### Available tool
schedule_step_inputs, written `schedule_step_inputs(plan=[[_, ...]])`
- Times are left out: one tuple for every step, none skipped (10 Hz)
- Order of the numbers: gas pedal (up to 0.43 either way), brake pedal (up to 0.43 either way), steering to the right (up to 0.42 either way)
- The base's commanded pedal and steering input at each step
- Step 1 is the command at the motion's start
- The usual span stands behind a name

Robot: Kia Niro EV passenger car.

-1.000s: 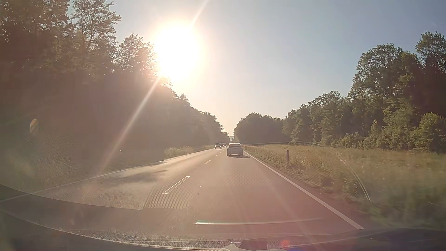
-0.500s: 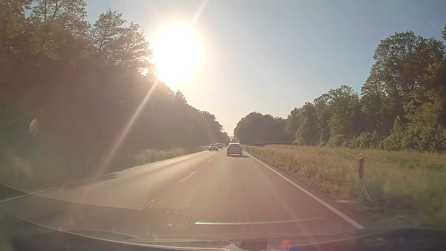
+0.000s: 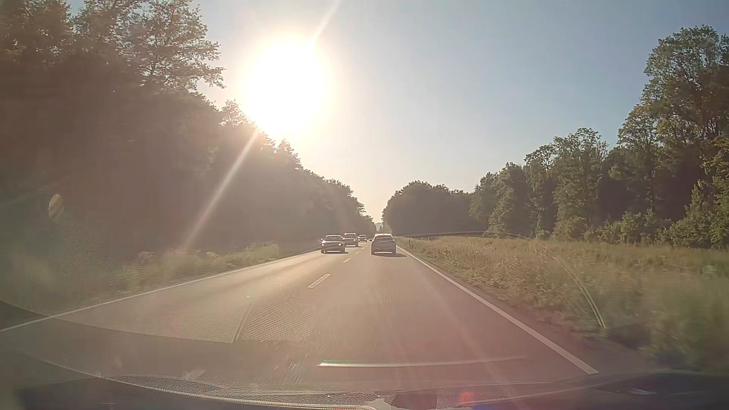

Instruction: Follow the waypoints while adhering to traffic rules and regulations

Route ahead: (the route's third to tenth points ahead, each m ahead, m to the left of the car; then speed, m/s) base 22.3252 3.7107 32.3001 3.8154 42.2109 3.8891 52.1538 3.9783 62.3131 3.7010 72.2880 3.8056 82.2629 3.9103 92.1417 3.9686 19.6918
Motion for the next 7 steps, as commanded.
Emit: schedule_step_inputs(plan=[[0.209, 0.000, 0.001], [0.209, 0.000, 0.001], [0.209, 0.000, 0.001], [0.209, 0.000, 0.001], [0.209, 0.000, 0.001], [0.209, 0.000, 0.001], [0.209, 0.000, 0.001]])
